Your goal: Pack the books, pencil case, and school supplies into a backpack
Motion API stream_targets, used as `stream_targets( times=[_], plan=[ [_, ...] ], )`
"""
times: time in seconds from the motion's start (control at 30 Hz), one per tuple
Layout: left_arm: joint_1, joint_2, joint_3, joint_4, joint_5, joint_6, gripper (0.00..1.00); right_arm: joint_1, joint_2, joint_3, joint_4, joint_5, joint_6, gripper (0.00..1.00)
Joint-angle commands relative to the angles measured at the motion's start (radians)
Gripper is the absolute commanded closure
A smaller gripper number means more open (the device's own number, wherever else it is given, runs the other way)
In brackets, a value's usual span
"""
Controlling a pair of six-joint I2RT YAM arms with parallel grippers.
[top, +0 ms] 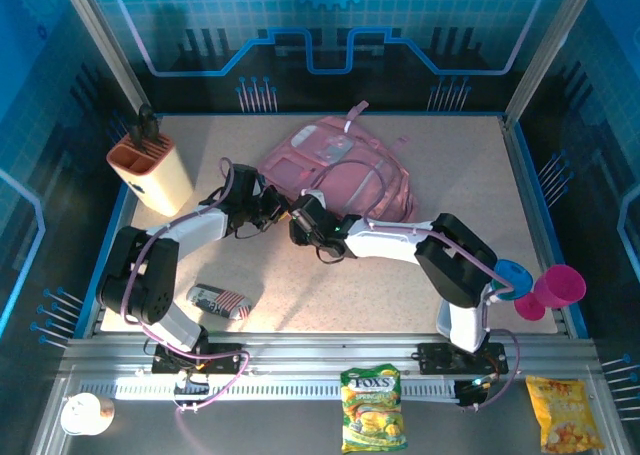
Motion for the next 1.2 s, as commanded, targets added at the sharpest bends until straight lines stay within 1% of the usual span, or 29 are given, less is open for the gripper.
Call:
stream_targets(
  times=[0.0, 0.2, 0.33, 0.4, 0.5, 0.7, 0.83, 1.0, 1.17],
  plan=[
    [-0.017, -0.055, 0.024, 0.016, 0.145, -0.002, 1.00, -0.041, 0.049, 0.076, 0.019, 0.097, -0.029, 0.63],
    [-0.017, -0.068, 0.033, 0.001, 0.151, 0.012, 1.00, -0.053, 0.112, 0.144, 0.003, 0.151, -0.044, 0.67],
    [-0.018, -0.071, 0.037, -0.009, 0.143, 0.011, 1.00, -0.065, 0.130, 0.146, 0.067, 0.139, -0.052, 0.71],
    [-0.017, -0.065, 0.048, -0.021, 0.141, 0.011, 1.00, -0.067, 0.130, 0.150, 0.067, 0.141, -0.046, 0.73],
    [-0.017, -0.053, 0.068, -0.032, 0.142, 0.018, 1.00, -0.070, 0.118, 0.132, 0.083, 0.145, -0.051, 0.74],
    [-0.028, -0.032, 0.078, -0.003, 0.141, -0.012, 1.00, -0.084, 0.100, 0.110, 0.114, 0.100, -0.059, 0.76],
    [-0.046, 0.004, 0.094, 0.003, 0.163, -0.021, 1.00, -0.093, 0.100, 0.108, 0.118, 0.086, -0.041, 0.81],
    [-0.067, 0.028, 0.115, -0.004, 0.175, -0.020, 1.00, -0.102, 0.072, 0.072, 0.108, 0.118, -0.036, 0.84],
    [-0.069, 0.028, 0.118, -0.005, 0.152, -0.021, 1.00, -0.113, 0.019, 0.006, 0.079, 0.136, -0.039, 0.87]
  ],
)
